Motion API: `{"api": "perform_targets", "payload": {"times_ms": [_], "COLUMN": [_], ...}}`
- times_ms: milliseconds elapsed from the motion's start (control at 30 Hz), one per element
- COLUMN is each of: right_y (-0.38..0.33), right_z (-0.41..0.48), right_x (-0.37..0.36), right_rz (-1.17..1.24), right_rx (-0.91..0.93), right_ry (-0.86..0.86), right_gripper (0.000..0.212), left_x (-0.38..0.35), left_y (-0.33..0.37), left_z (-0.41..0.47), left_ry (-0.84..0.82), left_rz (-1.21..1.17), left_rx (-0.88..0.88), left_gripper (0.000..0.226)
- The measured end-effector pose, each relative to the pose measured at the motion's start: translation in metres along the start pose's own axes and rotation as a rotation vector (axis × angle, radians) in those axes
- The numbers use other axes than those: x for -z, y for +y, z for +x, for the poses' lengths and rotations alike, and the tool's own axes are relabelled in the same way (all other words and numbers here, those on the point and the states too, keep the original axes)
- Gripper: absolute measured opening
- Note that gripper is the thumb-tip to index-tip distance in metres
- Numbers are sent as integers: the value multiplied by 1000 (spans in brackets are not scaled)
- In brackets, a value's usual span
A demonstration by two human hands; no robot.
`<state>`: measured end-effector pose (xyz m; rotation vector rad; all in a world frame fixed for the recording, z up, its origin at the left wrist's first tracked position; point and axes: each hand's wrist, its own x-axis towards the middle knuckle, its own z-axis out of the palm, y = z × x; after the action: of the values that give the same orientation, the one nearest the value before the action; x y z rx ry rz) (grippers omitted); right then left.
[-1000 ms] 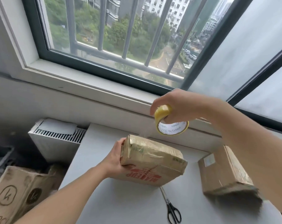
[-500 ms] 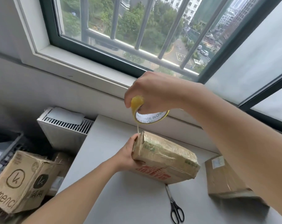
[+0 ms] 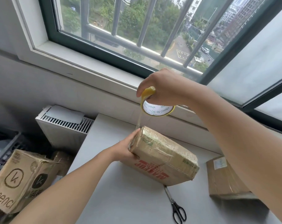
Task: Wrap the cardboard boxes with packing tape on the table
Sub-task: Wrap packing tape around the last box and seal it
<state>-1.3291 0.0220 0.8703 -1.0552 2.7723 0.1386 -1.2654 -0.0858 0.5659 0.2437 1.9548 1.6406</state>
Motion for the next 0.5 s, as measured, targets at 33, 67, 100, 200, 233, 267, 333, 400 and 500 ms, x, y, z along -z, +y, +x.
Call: {"api": "perform_targets", "payload": {"times_ms": [33, 67, 100, 200, 233, 267, 333, 400, 500], "right_y": [0, 0, -1, -2, -3, -3, -5, -8, -9], "right_z": [1, 3, 5, 9, 11, 13, 16, 19, 22], "right_x": [-1, -2, -3, -4, -5, -6, -9, -13, -19], "right_rz": [17, 29, 38, 56, 59, 61, 65, 73, 88], "right_rx": [-3, -4, -5, -1, 3, 6, 8, 5, -9], "right_ry": [10, 19, 26, 36, 36, 32, 21, 10, 6], "right_gripper": [35, 35, 36, 36, 36, 35, 33, 33, 34], "left_x": [2, 4, 5, 4, 1, -3, -11, -19, -24], "left_y": [1, 3, 5, 19, 23, 26, 29, 28, 28], "left_z": [0, 1, 1, 1, 1, 0, 1, 8, 18], "left_ry": [-14, -27, -43, -70, -29, 44, 233, 361, 460], "left_rz": [10, 16, 19, -45, -68, -105, -182, -271, -297], "left_rx": [14, 20, 26, 10, -5, -16, -32, -43, -74], "left_gripper": [122, 123, 124, 119, 119, 119, 120, 114, 86]}}
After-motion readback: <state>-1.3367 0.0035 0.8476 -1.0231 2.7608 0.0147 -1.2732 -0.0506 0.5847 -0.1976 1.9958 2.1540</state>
